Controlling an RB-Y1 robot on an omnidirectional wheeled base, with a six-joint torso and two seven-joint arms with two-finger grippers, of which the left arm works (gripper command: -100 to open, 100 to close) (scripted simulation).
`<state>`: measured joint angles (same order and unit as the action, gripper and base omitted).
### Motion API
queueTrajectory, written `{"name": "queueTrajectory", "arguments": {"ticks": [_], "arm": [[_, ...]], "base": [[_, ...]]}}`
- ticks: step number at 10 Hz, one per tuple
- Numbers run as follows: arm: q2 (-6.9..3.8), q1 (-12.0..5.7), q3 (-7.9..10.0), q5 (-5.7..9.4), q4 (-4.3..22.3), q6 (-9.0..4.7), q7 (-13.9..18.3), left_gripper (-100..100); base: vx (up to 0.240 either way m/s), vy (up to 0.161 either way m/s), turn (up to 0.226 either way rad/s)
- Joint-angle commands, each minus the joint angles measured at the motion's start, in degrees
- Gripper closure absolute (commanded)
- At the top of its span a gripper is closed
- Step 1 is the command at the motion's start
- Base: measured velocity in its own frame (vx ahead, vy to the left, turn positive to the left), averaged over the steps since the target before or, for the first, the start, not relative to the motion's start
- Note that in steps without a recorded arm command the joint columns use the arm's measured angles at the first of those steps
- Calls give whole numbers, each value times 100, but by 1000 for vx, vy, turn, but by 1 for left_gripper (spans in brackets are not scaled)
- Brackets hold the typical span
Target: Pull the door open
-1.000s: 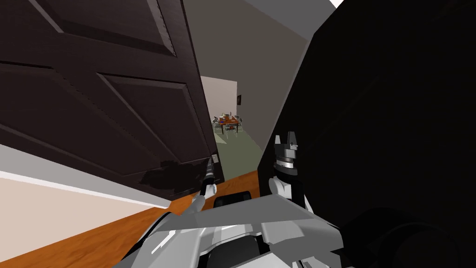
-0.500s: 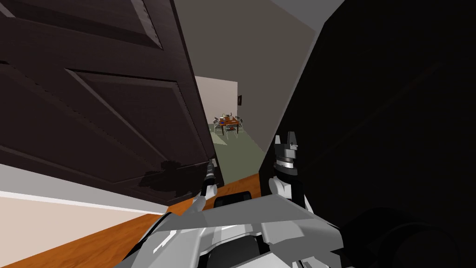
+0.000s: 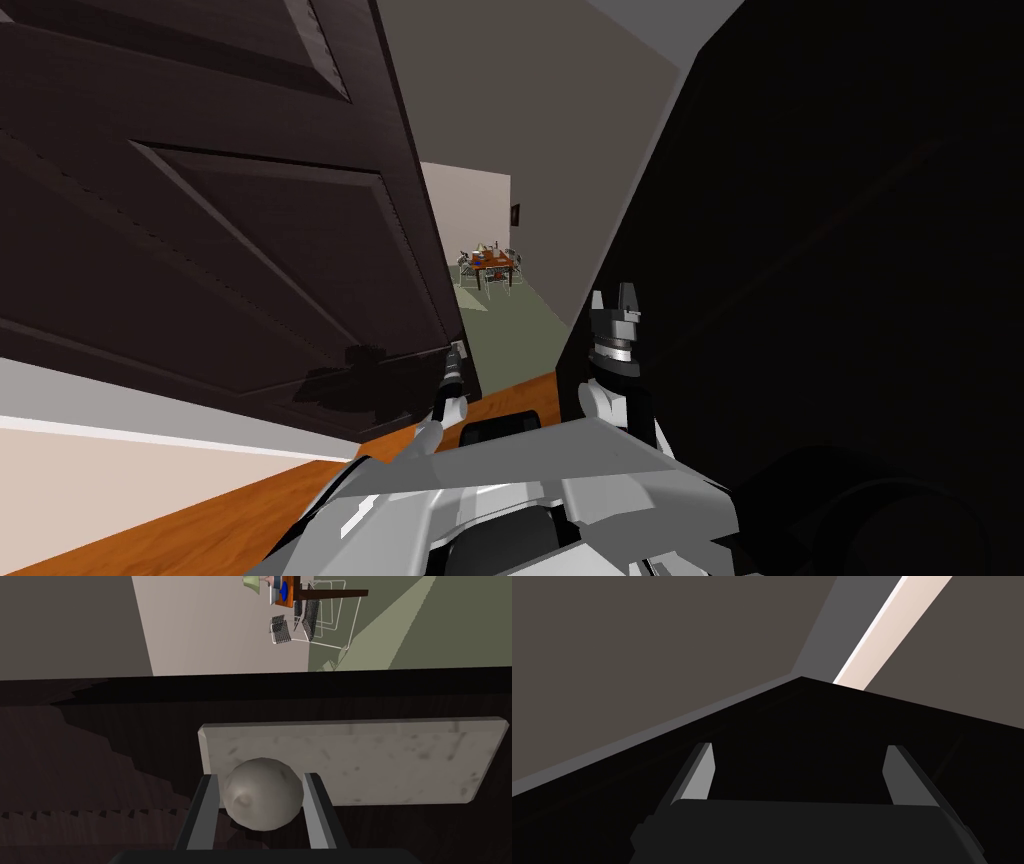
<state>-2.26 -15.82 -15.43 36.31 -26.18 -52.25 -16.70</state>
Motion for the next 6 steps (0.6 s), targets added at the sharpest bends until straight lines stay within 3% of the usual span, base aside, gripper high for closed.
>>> {"name": "queueTrajectory", "arguments": {"ticks": [1, 6], "arm": [[-31, 3, -5, -12, 1, 4, 13, 100], [-108, 9, -20, -44, 1, 14, 50, 100]], "base": [[-85, 26, -23], [-163, 20, -23]]}}
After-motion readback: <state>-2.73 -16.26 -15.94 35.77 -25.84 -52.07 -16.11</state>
